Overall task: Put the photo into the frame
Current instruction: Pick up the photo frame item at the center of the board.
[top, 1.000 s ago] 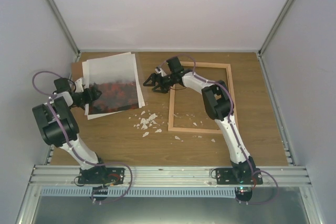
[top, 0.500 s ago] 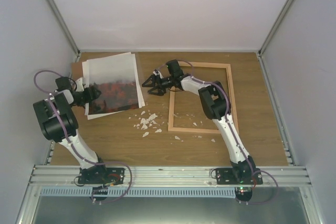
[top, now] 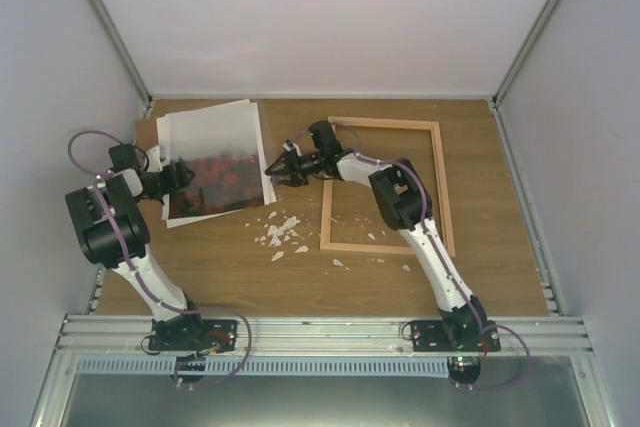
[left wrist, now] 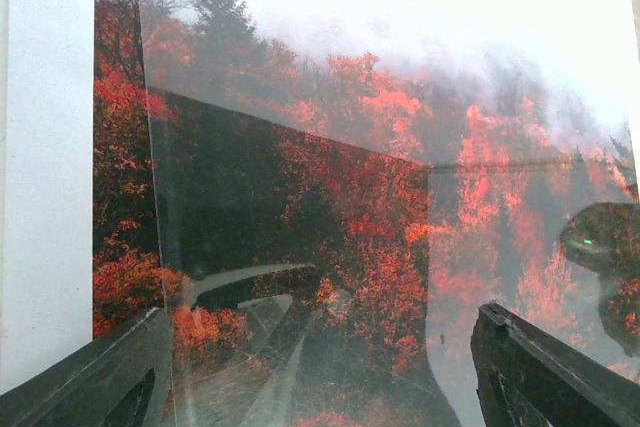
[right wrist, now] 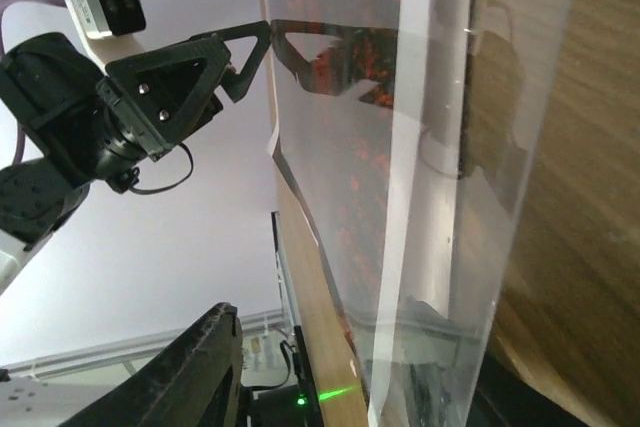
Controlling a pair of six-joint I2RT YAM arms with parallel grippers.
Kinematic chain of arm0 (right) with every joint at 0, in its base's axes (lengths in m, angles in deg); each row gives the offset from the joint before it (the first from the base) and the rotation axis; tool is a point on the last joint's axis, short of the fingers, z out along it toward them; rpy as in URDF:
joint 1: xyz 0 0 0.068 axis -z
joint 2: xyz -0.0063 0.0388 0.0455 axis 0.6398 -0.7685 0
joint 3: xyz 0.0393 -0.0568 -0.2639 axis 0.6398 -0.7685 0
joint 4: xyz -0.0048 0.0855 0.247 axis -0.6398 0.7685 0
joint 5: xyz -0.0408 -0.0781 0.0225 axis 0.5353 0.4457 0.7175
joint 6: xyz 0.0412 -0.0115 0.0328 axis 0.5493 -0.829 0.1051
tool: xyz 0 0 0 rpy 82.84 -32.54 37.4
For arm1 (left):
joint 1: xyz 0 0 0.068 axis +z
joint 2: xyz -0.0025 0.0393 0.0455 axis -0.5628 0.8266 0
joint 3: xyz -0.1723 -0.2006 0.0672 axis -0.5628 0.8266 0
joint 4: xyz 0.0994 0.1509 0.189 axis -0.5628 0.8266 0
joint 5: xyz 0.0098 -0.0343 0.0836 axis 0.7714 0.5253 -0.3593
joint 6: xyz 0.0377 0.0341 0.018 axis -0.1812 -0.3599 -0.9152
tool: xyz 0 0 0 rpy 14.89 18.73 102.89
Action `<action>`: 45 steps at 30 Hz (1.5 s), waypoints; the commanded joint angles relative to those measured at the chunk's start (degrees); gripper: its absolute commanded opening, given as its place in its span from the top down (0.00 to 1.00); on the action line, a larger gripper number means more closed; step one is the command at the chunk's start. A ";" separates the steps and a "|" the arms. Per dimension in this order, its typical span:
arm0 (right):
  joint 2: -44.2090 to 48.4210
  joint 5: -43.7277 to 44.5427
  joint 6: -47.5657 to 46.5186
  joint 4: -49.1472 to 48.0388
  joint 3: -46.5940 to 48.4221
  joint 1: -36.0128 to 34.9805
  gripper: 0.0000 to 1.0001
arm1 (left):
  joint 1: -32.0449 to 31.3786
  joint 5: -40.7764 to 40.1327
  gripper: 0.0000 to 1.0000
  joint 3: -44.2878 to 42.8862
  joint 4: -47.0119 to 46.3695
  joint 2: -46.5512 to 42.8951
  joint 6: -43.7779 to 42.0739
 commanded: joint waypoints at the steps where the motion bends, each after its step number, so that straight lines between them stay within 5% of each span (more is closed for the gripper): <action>1: -0.69 0.06 0.74 0.19 -0.19 -0.55 0.58 | -0.49 -0.73 0.18 0.43 1.45 0.85 -0.65; 20: 10.94 3.92 -3.81 2.04 -6.04 0.32 0.99 | 2.68 6.03 0.13 1.20 2.19 -10.14 -1.02; 25: 13.88 1.21 -0.27 -4.32 -8.80 0.49 0.99 | 4.76 11.25 0.01 1.02 0.97 -12.73 0.72; 34: 18.04 -2.20 15.33 -23.86 -14.95 1.28 0.99 | 6.90 20.69 0.01 7.08 -7.58 -16.29 12.81; 45: 19.54 -4.12 25.70 -37.18 -19.40 1.38 0.99 | 8.09 20.93 0.01 12.82 -12.53 -9.86 24.32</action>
